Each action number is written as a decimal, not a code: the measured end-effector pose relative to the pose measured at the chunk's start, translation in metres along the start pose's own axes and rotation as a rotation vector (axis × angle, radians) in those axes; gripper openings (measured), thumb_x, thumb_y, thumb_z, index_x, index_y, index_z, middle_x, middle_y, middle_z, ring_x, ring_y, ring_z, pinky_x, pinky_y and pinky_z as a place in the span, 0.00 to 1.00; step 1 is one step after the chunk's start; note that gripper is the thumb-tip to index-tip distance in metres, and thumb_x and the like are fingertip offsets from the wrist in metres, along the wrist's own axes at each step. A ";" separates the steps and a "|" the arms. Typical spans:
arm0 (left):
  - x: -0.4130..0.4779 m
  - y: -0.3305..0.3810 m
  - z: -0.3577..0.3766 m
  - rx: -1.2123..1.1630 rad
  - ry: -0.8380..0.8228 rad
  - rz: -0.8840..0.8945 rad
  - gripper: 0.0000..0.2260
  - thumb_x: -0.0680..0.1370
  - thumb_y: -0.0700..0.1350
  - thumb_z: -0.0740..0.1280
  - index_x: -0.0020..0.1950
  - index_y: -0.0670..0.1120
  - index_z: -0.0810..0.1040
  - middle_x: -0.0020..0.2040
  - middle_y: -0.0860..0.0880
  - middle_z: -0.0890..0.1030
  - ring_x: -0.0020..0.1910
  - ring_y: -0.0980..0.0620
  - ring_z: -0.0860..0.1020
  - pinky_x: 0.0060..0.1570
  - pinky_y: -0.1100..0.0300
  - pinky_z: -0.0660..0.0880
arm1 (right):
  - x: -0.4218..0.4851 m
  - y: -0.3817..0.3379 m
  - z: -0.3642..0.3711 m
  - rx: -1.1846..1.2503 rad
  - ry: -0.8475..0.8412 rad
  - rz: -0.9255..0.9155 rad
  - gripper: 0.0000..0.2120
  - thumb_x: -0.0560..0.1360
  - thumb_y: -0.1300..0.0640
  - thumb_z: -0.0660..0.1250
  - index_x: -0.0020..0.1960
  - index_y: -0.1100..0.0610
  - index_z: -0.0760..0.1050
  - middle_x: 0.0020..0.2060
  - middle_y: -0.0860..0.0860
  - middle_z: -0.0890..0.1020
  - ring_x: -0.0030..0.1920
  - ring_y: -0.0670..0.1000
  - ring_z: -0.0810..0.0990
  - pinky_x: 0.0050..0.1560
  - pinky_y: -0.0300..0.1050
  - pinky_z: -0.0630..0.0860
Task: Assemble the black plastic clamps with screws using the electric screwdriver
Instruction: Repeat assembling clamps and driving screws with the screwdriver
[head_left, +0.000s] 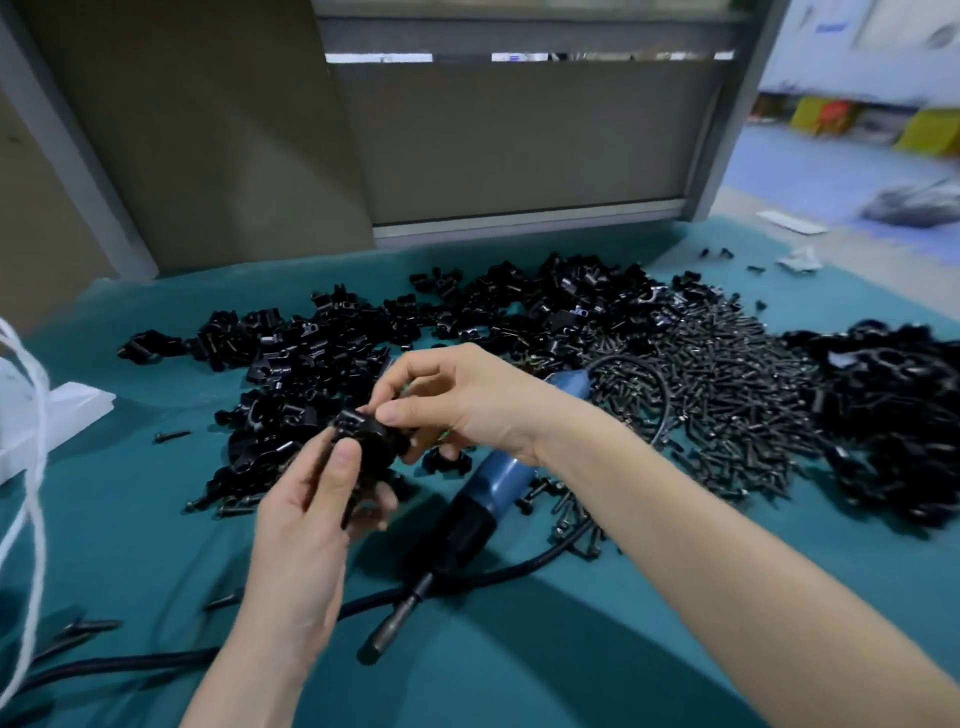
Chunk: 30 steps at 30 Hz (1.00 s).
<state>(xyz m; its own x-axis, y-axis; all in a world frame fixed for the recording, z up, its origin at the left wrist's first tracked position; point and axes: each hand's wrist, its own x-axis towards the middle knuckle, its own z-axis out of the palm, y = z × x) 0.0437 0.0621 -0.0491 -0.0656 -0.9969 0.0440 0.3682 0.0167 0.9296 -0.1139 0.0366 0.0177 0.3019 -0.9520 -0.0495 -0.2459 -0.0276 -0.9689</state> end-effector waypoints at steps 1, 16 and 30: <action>0.000 -0.001 0.001 0.002 0.002 0.004 0.10 0.71 0.50 0.65 0.46 0.55 0.86 0.39 0.54 0.84 0.31 0.59 0.77 0.30 0.68 0.75 | -0.003 0.002 0.002 -0.039 0.044 -0.041 0.03 0.76 0.62 0.70 0.44 0.55 0.79 0.35 0.50 0.81 0.29 0.45 0.79 0.26 0.34 0.69; 0.000 -0.007 0.000 -0.206 0.039 -0.113 0.09 0.72 0.50 0.67 0.45 0.50 0.85 0.48 0.50 0.85 0.39 0.54 0.83 0.38 0.65 0.80 | -0.065 0.026 -0.091 -0.472 0.661 0.081 0.05 0.77 0.60 0.67 0.44 0.53 0.78 0.37 0.47 0.81 0.32 0.43 0.81 0.31 0.29 0.74; 0.003 -0.010 0.001 -0.291 -0.024 -0.141 0.10 0.72 0.50 0.69 0.46 0.45 0.85 0.52 0.44 0.85 0.53 0.46 0.83 0.40 0.69 0.79 | -0.094 0.091 -0.148 -1.023 0.493 0.390 0.14 0.73 0.69 0.67 0.38 0.50 0.76 0.35 0.48 0.79 0.37 0.48 0.76 0.39 0.37 0.68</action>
<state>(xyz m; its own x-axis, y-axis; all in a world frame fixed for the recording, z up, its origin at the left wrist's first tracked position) 0.0394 0.0594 -0.0579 -0.1550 -0.9857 -0.0660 0.6032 -0.1473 0.7839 -0.3005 0.0783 -0.0300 -0.2856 -0.9582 0.0178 -0.9275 0.2717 -0.2569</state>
